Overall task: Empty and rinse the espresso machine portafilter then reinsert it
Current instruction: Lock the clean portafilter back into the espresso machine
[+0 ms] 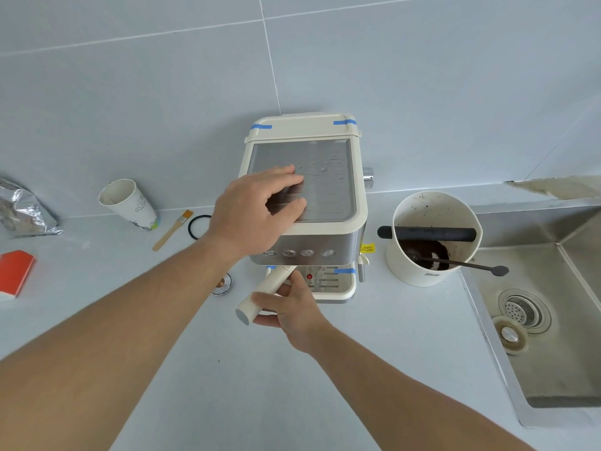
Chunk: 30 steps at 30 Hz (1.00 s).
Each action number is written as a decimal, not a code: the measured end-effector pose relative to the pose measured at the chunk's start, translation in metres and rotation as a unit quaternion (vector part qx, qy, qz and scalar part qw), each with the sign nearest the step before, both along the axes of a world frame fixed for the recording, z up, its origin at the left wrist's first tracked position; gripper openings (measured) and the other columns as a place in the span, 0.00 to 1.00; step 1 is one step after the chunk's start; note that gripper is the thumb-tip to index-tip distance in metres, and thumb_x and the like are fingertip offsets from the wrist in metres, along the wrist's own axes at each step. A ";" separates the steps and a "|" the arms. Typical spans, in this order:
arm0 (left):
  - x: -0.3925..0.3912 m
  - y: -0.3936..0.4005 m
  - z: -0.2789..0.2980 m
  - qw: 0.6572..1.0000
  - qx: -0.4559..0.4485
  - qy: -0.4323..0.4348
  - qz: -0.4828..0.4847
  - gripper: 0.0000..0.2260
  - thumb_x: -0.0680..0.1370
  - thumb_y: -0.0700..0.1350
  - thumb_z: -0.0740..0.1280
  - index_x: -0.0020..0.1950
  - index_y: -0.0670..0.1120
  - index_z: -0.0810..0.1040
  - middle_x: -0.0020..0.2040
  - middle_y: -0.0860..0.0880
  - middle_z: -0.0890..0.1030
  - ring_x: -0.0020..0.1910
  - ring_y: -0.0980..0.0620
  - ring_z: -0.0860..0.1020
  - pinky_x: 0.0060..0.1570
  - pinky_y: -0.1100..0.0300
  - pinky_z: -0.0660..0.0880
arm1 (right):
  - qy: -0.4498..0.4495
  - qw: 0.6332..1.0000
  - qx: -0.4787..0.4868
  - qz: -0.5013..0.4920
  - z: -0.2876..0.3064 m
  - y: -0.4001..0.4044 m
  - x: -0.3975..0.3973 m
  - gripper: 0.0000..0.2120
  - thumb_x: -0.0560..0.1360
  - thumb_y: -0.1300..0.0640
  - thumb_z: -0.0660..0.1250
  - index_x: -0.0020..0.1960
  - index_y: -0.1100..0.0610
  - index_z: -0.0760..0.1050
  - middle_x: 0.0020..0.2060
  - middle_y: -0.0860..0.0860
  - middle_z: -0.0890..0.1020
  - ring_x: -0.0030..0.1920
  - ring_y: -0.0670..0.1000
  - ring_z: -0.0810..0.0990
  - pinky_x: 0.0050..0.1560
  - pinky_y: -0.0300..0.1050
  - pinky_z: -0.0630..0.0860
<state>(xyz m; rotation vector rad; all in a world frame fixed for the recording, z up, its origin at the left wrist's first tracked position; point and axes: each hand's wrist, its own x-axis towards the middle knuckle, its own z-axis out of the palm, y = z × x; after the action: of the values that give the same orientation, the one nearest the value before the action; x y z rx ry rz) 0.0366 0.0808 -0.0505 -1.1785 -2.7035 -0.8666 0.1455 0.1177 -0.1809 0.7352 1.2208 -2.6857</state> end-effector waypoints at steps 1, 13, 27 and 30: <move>0.000 0.000 0.000 1.000 0.000 0.001 0.000 0.18 0.74 0.57 0.64 0.63 0.58 0.79 0.69 0.60 0.75 0.67 0.57 0.73 0.64 0.52 0.71 | 0.000 1.000 -0.005 -0.006 0.000 -0.003 -0.001 0.26 0.69 0.69 0.74 0.63 0.58 0.70 0.52 0.56 0.79 0.49 0.57 0.84 0.41 0.51 0.83; 0.000 -0.001 0.000 1.000 0.001 0.010 0.000 0.19 0.74 0.57 0.64 0.64 0.57 0.79 0.68 0.60 0.75 0.67 0.58 0.73 0.64 0.53 0.70 | 0.002 0.998 -0.023 -0.054 -0.005 -0.019 -0.003 0.27 0.69 0.71 0.73 0.63 0.57 0.69 0.52 0.55 0.77 0.52 0.56 0.81 0.44 0.52 0.84; -0.002 -0.001 0.000 1.000 -0.013 0.022 -0.012 0.20 0.75 0.58 0.63 0.65 0.56 0.78 0.69 0.59 0.75 0.67 0.58 0.72 0.63 0.59 0.67 | -0.043 0.990 -0.031 -0.132 0.012 -0.032 -0.041 0.25 0.69 0.68 0.74 0.62 0.56 0.69 0.58 0.59 0.79 0.58 0.59 0.82 0.40 0.47 0.84; -0.001 -0.001 0.000 0.999 -0.015 0.024 -0.015 0.20 0.75 0.58 0.63 0.65 0.56 0.78 0.69 0.58 0.75 0.68 0.57 0.72 0.64 0.56 0.68 | -0.049 0.987 -0.046 -0.148 0.013 -0.039 -0.040 0.23 0.70 0.68 0.74 0.60 0.58 0.69 0.57 0.59 0.79 0.58 0.60 0.82 0.41 0.48 0.85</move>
<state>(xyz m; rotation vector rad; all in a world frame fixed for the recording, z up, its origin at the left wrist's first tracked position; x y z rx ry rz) 0.0353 0.0796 -0.0506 -1.2327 -2.6772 -0.7944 0.1054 0.0789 -0.1684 1.0987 1.0280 -2.8719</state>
